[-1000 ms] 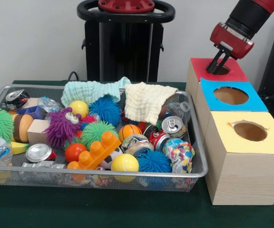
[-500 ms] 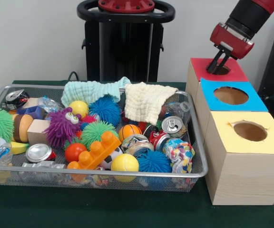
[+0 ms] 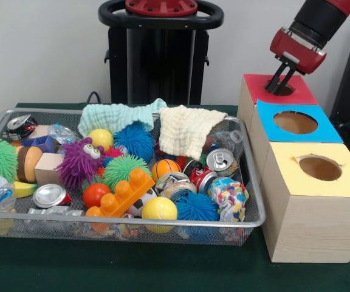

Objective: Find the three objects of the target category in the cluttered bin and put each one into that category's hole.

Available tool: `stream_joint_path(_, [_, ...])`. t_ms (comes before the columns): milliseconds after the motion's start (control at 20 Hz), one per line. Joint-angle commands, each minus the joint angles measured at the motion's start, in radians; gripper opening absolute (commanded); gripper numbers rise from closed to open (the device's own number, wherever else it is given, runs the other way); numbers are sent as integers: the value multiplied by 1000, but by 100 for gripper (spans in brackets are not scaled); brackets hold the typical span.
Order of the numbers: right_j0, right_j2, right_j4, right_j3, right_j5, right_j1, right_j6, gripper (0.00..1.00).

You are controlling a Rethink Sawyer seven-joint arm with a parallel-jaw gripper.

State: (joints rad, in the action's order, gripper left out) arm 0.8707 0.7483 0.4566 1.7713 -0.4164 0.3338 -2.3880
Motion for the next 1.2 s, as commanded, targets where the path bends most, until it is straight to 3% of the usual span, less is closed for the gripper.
stream_joint_path(50, [-26,-153,62,46,-28,50,-233,0])
stream_joint_path(600, [-5,-134,69,67,-71,126,-236,0])
stream_joint_path(900, [-11,-112,1,64,-13,121,-155,0])
stream_joint_path(1200, [-63,-130,-84,101,56,199,-30,0])
